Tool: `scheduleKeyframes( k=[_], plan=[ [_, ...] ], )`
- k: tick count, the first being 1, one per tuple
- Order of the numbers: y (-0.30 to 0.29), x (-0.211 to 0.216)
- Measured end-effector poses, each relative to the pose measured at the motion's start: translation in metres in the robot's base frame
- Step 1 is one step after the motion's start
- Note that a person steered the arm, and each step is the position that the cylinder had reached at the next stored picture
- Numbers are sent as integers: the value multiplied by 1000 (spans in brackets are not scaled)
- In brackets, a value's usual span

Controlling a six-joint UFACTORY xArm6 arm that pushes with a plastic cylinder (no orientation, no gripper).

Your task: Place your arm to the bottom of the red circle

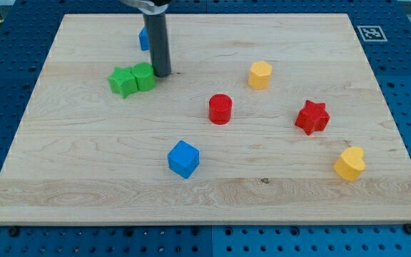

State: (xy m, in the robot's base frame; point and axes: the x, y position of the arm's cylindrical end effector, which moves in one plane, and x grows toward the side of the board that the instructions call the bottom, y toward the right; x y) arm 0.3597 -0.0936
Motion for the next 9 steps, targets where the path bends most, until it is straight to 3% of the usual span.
scheduleKeyframes(
  k=[2,5,9],
  plan=[
    [-20,0],
    [6,0],
    [44,103]
  ],
)
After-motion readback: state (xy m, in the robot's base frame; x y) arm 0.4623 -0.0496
